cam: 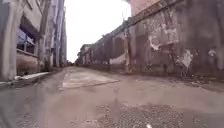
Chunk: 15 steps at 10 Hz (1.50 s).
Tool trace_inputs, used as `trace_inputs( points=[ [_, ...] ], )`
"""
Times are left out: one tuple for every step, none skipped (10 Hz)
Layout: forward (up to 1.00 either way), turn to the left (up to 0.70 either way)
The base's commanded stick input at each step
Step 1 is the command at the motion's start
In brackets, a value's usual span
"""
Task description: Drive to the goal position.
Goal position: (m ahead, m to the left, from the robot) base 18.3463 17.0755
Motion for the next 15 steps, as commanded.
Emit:
trace_inputs(
  points=[
    [0.85,0.34],
    [0.85,0.34],
    [0.85,0.30],
    [0.85,0.15],
    [0.85,0.06],
    [0.85,0.00],
    [1.00,0.25],
    [1.00,0.40],
    [1.00,0.40],
    [1.00,0.40],
    [1.00,0.40],
    [1.00,0.40],
    [1.00,0.38],
    [1.00,0.33],
    [1.00,0.00]
  ],
)
